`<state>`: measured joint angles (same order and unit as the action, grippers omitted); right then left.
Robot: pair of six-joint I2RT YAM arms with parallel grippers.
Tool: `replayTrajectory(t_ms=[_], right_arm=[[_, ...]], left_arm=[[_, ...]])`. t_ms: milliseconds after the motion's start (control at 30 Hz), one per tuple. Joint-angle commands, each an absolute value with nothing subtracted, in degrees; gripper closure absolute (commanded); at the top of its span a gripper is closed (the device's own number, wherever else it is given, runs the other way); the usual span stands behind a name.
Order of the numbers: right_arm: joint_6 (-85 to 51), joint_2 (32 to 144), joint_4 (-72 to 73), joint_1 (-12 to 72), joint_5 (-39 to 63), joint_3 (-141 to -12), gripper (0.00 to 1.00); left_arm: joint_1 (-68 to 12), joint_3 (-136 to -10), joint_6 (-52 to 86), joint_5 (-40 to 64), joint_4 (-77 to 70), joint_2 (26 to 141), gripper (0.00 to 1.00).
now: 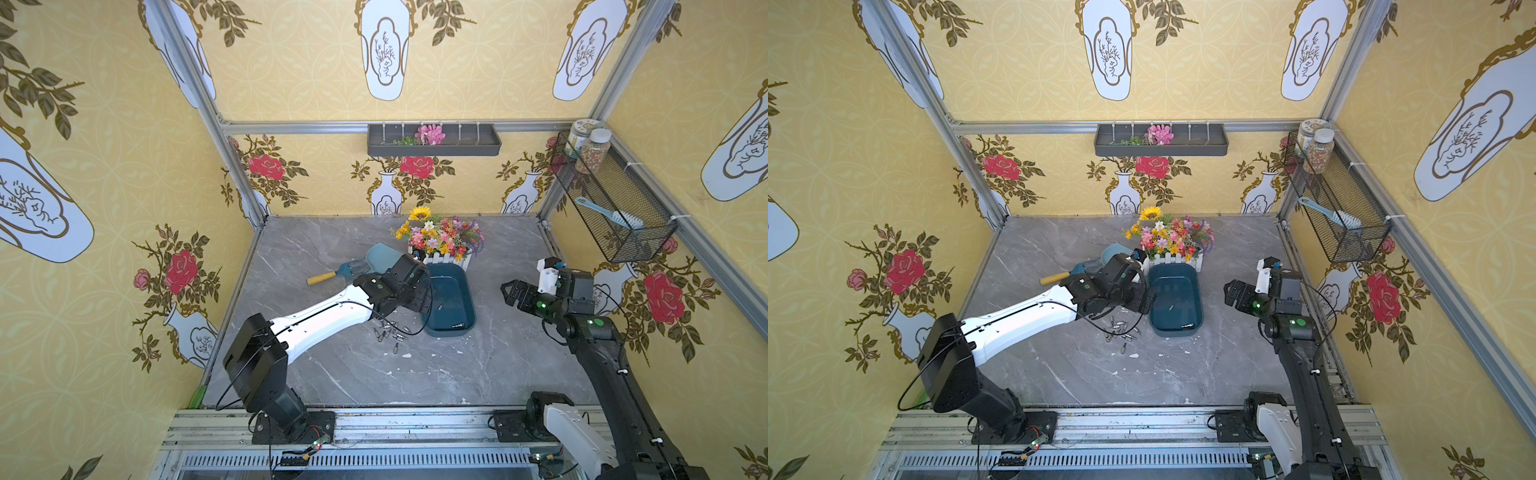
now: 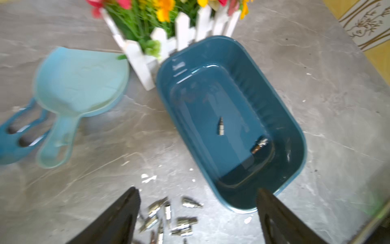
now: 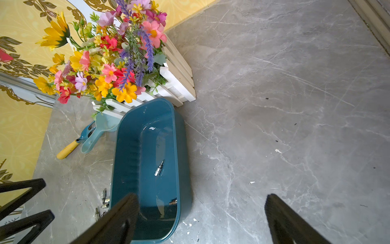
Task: Put the bit on the desktop into the storage box
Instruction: Pick up the screwdriver bit from the center of the board.
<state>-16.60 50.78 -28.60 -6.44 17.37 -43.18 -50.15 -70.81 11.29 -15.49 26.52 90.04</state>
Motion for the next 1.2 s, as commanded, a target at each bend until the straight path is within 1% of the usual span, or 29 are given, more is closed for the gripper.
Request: replayTrajectory(t_ms=[0, 133, 533, 667, 767, 833, 867, 900, 1000, 1167], right_arm=[[-15.7, 51.4, -28.4, -6.4, 18.0, -43.8, 0.03], [-15.5, 52.3, -28.7, -6.3, 19.8, -44.5, 0.03], [-15.1, 54.0, -31.0, -6.1, 22.6, -46.5, 0.03], [-14.6, 56.0, -33.1, -4.2, 23.1, -48.7, 0.03], [-14.2, 57.7, -34.7, -0.5, 21.5, -50.7, 0.01], [-14.0, 59.2, -35.6, 4.0, 18.8, -52.3, 0.01], [-14.1, 60.0, -35.9, 6.3, 17.3, -53.3, 0.02], [-14.2, 61.1, -36.3, 8.6, 15.9, -54.4, 0.03], [-14.9, 65.0, -37.1, 15.2, 13.2, -59.0, 0.06], [-13.6, 74.0, -41.3, 27.1, 5.6, -69.6, 0.13]], left_arm=[[-49.6, -66.4, 13.7, -21.0, 24.0, 85.7, 0.00], [-47.2, -61.1, 16.7, -22.2, 21.7, 80.1, 0.00], [-36.5, -42.4, 27.4, -18.2, 8.9, 61.2, 0.00], [-32.2, -37.3, 32.1, -16.4, 5.4, 56.5, 0.00], [-29.1, -33.9, 35.8, -15.6, 3.1, 53.8, 0.00], [-26.9, -31.6, 38.9, -14.6, 1.4, 52.2, 0.00], [-26.6, -30.7, 40.4, -14.2, 0.6, 51.6, 0.00], [-24.0, -29.7, 42.0, -13.4, -0.2, 51.0, 0.00], [-20.7, -27.5, 46.2, -10.8, -2.5, 49.7, 0.00], [-18.0, -26.2, 49.2, -9.6, -3.9, 49.9, 0.00]])
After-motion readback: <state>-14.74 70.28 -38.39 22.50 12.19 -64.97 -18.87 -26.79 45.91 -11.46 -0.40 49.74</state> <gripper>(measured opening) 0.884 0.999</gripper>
